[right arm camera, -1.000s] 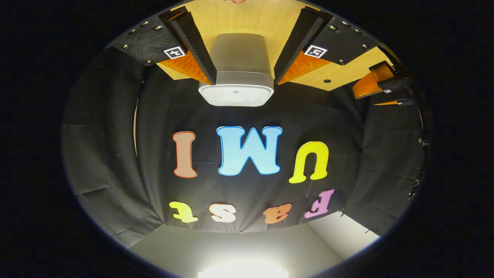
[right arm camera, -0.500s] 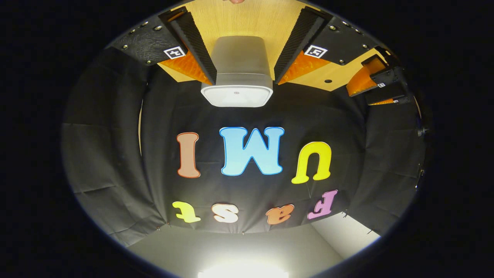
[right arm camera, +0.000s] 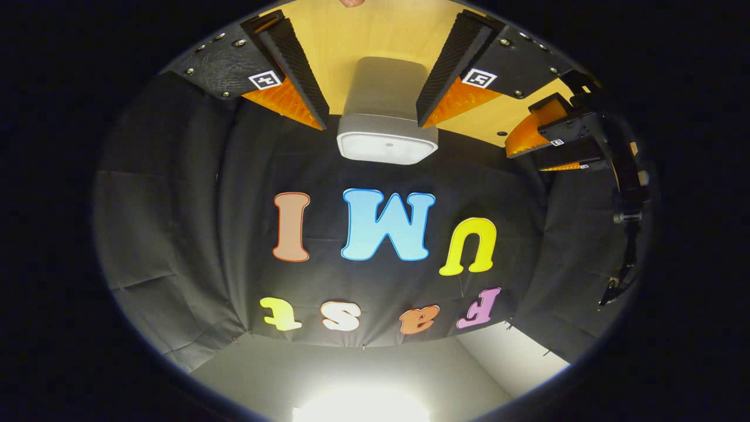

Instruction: Press the lid of the desktop garbage bin to open it, pick up the crumpled paper on the desktop and throw it into the bin, then pick up the pop can on the desktop and drop it into the bin, and finally close the garbage bin lid.

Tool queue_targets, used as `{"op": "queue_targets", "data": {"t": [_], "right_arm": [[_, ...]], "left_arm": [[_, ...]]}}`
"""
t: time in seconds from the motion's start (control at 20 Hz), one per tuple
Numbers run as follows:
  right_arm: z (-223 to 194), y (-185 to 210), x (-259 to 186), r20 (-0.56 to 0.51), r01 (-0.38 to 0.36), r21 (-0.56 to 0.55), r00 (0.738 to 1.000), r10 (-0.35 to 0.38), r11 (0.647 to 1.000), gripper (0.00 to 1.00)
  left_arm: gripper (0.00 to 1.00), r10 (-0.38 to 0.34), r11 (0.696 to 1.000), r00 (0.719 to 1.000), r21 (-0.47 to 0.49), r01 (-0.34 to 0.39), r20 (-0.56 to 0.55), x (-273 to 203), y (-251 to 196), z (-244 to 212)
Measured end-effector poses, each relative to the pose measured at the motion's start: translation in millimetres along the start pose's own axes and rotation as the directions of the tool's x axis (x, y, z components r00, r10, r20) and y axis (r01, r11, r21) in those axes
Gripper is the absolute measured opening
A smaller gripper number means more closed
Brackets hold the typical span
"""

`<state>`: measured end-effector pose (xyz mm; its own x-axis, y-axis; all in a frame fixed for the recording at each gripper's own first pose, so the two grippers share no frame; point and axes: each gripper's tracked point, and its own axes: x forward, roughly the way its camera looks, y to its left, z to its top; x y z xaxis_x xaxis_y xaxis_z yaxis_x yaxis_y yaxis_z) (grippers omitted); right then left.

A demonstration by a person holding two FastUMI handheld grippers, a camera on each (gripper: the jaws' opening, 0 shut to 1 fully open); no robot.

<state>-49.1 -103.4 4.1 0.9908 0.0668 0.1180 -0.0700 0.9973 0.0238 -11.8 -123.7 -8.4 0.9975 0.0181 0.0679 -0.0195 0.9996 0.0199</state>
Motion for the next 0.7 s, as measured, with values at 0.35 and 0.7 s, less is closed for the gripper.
{"op": "queue_targets", "data": {"t": [0.35,0.7], "right_arm": [[-11.4,-102.0,-13.5,0.016,-0.059,-0.008,0.998,0.059,0.998,0.96],[-20.4,-183.0,-30.7,0.03,-0.045,-0.006,0.999,0.045,0.999,0.96]], "left_arm": [[0.96,0.066,0.998,0.998,0.005,-0.066,0.008,-5.0,-127.2,15.3],[0.99,0.078,0.997,0.997,-0.03,-0.078,0.013,-10.5,-216.3,20.7]]}}
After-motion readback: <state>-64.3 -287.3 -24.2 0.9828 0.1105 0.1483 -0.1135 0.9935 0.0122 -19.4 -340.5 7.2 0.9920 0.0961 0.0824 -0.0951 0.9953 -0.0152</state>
